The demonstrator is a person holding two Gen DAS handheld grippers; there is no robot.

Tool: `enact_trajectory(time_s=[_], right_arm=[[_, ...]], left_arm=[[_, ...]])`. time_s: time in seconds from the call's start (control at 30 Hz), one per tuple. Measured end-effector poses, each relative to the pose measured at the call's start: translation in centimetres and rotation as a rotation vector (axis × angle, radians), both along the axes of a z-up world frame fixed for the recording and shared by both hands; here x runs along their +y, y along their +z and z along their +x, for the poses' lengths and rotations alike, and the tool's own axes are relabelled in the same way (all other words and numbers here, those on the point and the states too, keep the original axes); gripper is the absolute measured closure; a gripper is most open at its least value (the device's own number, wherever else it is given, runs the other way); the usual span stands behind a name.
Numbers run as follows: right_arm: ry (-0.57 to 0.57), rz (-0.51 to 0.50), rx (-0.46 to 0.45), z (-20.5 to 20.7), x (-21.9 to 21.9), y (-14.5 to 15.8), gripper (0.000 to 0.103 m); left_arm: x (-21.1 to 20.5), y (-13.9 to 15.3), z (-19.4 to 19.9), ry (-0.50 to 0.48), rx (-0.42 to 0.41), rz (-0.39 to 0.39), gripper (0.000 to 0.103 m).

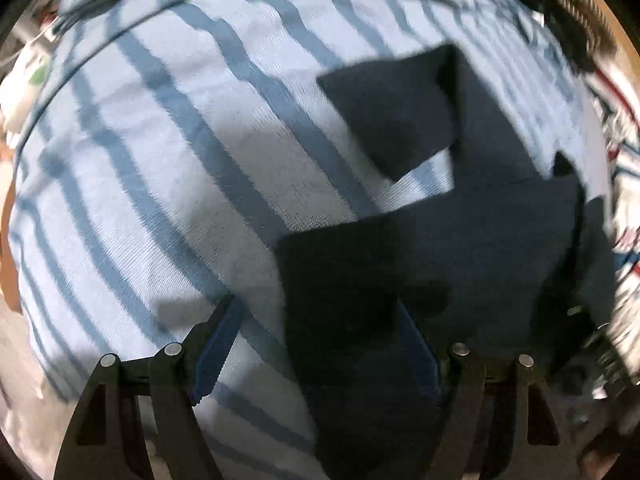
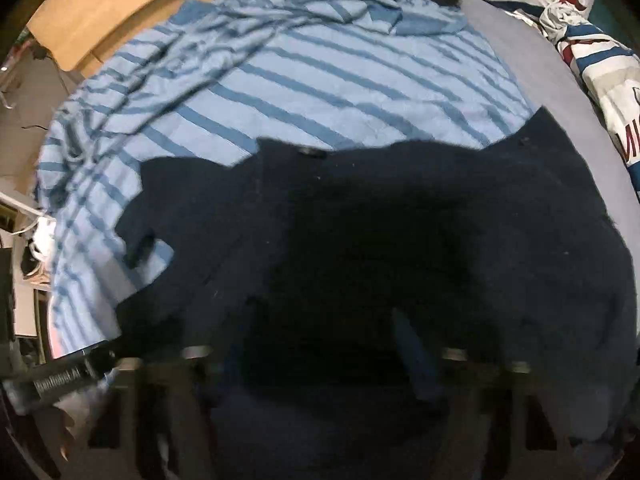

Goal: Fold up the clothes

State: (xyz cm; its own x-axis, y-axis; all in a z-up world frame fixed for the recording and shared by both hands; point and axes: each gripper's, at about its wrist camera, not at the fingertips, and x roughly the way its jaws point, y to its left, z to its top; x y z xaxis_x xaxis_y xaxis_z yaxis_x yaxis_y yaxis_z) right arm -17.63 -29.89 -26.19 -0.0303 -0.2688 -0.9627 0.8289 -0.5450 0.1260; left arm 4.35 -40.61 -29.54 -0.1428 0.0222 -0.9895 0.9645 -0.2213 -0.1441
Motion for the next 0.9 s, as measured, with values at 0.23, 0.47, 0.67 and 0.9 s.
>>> enact_trajectory(time_s=[0.23, 0.47, 0.67, 0.9], right_arm=[[-0.398, -0.183, 0.084, -7.7, 12.8, 6.7, 0.101], [-1.107, -0.261, 0.196, -8.2, 38.2, 13.0, 0.100], [-1.355, -0.140, 0.052, -4.1, 46.4, 9.7, 0.049], [-1.106, -0.229, 0.037, -2.5, 38.1, 11.4, 0.028]], left_arm=[[1.6, 0.8, 0.4, 0.009, 0.018, -0.063, 0.062], [4.3, 0.6, 1.3, 0.156, 0.178, 0.090, 0.065], [6.9, 0.9, 1.6, 0.147, 0.258, 0.090, 0.088], [5.2, 7.7, 10.4, 0.330, 0.417, -0.113, 0.098]])
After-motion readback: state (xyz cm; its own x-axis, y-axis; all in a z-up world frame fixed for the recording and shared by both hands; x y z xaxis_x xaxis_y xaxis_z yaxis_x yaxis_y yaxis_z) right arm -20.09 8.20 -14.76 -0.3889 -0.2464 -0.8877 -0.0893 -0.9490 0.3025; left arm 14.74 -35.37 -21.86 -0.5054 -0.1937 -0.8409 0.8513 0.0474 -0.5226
